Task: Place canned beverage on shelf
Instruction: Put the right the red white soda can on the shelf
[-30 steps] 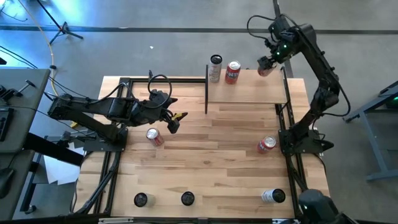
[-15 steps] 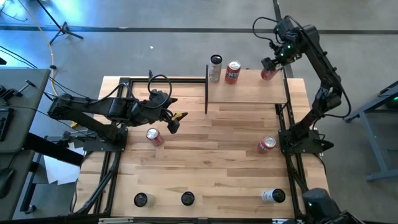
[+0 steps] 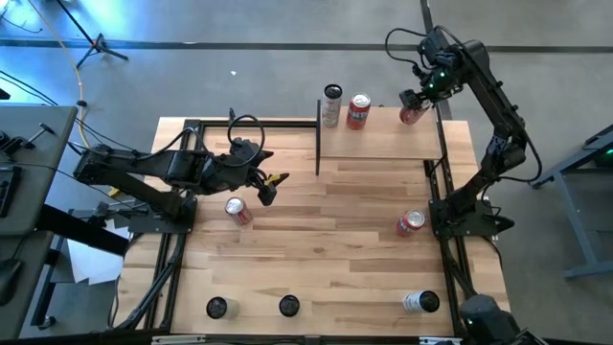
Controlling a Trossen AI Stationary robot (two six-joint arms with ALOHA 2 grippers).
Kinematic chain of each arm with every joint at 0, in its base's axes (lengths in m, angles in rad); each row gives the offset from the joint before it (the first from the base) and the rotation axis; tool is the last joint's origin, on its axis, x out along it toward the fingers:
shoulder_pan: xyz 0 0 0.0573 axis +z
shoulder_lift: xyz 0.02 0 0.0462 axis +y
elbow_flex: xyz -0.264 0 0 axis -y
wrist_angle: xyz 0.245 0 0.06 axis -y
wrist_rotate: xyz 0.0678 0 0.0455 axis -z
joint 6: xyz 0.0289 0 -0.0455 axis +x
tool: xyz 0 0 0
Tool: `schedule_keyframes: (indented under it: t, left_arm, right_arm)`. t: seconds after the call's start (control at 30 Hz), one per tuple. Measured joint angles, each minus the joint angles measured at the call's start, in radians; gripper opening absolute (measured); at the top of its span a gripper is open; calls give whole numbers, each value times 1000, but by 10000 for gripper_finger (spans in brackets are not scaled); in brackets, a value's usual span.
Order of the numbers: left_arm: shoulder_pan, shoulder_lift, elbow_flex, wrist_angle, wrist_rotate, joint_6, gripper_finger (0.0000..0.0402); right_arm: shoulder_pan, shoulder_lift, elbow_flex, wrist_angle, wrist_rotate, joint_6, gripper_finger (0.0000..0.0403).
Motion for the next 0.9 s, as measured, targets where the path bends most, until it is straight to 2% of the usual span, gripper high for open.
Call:
schedule_keyframes:
  t: [0.2, 0.47, 0.67, 0.77, 0.9]
  left_arm:
    - [0, 0, 0, 0, 0, 0, 337]
    - [0, 0, 0, 0, 0, 0, 337]
    - [0, 0, 0, 0, 0, 0, 337]
    - [0, 0, 0, 0, 0, 0, 337]
    - [0, 0, 0, 0, 0, 0, 337]
  right_arm:
    - [28, 0, -7, 2, -1, 5, 291]
    - [30, -9, -114, 17, -14, 9, 292]
    - [30, -12, -100, 4, -17, -5, 294]
    - [31, -15, -83, -3, -5, -6, 314]
    - [30, -22, -76, -8, 25, -30, 367]
